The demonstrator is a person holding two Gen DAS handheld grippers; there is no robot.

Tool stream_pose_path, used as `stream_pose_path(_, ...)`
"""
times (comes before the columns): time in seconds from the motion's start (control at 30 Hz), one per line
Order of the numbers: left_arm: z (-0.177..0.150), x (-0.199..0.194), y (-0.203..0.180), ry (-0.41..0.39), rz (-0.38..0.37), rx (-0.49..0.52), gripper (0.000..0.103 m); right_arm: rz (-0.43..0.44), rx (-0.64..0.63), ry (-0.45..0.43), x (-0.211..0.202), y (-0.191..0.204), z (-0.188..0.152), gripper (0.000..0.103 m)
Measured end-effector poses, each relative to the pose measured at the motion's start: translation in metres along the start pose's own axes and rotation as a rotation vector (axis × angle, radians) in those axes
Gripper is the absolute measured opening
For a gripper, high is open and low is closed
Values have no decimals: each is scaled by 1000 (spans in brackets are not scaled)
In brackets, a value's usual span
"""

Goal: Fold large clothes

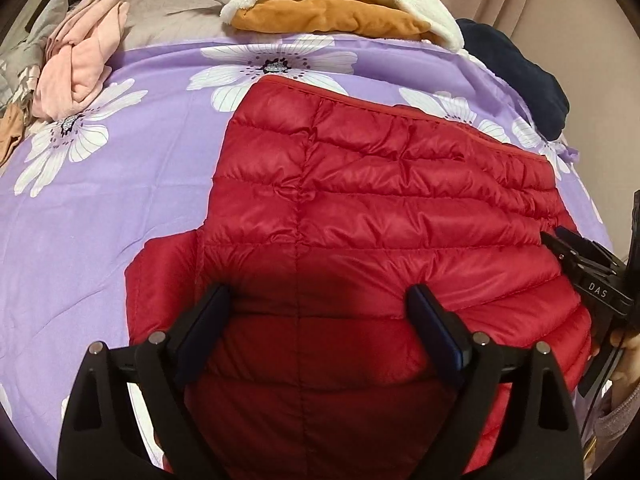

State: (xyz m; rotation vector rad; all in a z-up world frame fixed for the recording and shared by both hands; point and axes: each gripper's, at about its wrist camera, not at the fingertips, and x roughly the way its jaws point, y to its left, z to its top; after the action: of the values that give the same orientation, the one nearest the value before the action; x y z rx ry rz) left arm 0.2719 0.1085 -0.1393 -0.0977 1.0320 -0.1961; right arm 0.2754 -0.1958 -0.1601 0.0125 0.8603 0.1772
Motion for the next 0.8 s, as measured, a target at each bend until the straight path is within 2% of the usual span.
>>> stream_pose_path(0.13, -5, -20, -5, -13, 9, -17, 90, 1, 20, -3, -17, 1, 2, 77)
stream_pose_path(0.33, -34, -62, -19, -94, -32, 18, 90, 108, -11, -112, -75, 19, -16, 77)
stream_pose_path(0.43, -49, -69, -30, -102, -36, 45, 90, 126, -57, -124, -86, 33, -28, 77)
stream_pose_path(0.63, -62, -45, -39, -38, -4, 87, 91, 70, -169, -59, -61, 57, -46, 77)
stream_pose_path(0.8, -62, -37, -34, -19, -19, 70, 92, 82, -134, -30, -42, 54, -48, 77)
